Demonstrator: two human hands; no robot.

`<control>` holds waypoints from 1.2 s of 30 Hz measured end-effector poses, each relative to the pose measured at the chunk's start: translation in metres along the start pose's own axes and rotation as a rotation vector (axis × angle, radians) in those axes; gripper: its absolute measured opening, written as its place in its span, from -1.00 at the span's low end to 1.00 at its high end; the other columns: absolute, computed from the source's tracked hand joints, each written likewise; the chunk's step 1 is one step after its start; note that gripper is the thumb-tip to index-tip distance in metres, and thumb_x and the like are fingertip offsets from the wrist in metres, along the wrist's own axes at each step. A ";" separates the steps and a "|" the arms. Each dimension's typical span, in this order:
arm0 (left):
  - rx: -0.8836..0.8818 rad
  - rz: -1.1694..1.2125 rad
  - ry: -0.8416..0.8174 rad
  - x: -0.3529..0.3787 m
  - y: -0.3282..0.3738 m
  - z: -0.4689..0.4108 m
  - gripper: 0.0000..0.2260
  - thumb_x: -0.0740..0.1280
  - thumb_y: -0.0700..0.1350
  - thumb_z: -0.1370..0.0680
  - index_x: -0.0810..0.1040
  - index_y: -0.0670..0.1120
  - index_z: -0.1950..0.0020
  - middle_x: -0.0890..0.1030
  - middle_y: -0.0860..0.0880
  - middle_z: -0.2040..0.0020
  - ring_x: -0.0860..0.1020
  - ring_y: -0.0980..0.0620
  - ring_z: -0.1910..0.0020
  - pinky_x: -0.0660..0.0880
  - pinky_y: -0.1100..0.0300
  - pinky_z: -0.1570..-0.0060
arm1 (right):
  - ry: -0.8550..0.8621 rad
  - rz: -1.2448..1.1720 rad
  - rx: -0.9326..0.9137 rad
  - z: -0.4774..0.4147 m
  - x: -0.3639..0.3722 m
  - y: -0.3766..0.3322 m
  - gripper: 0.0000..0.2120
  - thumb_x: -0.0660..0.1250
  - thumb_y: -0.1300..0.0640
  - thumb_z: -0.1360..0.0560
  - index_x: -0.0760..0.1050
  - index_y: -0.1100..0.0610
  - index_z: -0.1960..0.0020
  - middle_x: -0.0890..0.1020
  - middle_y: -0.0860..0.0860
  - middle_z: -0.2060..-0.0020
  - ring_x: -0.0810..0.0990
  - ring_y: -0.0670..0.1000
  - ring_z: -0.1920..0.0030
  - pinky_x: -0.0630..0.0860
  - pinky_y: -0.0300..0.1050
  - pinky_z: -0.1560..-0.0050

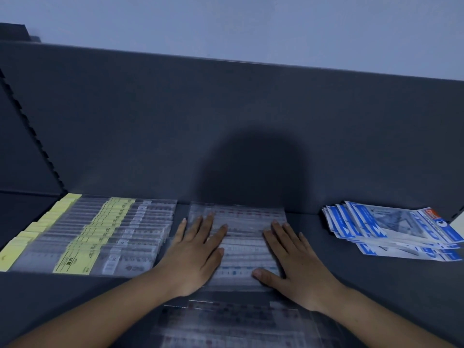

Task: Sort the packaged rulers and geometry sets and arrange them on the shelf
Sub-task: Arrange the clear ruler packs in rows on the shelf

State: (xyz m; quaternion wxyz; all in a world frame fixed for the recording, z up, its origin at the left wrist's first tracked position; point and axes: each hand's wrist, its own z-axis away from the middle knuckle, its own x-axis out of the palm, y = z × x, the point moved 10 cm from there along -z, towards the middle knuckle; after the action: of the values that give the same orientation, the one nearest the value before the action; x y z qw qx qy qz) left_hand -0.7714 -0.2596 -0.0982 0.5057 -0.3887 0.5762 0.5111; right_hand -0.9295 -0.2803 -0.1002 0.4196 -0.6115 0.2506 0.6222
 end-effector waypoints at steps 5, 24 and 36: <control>0.132 0.056 0.238 -0.042 0.015 0.019 -0.27 -0.44 0.35 -0.45 -0.16 0.01 -0.52 -0.21 0.07 -0.53 -0.31 0.21 -0.47 -0.36 0.15 -0.44 | 0.237 -0.359 -0.124 0.028 -0.048 -0.015 -0.33 0.08 -0.47 -0.35 0.15 -0.24 -0.39 0.09 -0.38 -0.41 0.06 -0.33 -0.43 0.06 -0.42 -0.39; 0.603 -0.265 0.232 -0.013 0.100 0.093 -0.70 0.21 0.09 -0.31 0.65 0.03 0.14 0.56 0.09 0.30 0.51 0.10 0.38 0.37 0.33 0.50 | 0.003 -0.112 -0.403 0.084 -0.025 -0.068 -0.66 0.29 -0.30 -0.36 0.40 -0.12 -0.01 0.36 -0.28 0.10 0.35 -0.34 0.04 0.28 -0.46 0.01; 0.631 -0.346 0.351 -0.020 0.108 0.101 -0.58 0.09 0.03 -0.39 0.68 -0.06 0.00 0.60 0.07 0.33 0.54 0.09 0.45 0.32 0.32 0.57 | 0.137 0.182 -0.353 0.093 -0.020 -0.079 -0.80 0.22 0.00 -0.33 0.52 0.10 0.20 0.54 -0.03 0.24 0.52 0.00 0.26 0.46 -0.10 0.31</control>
State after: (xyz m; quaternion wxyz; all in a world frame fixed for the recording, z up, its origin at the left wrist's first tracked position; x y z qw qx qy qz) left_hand -0.8529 -0.1428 -0.0542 0.5727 -0.3869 0.7086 0.1421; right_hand -0.9172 -0.1667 -0.0528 0.2301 -0.6913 0.2199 0.6486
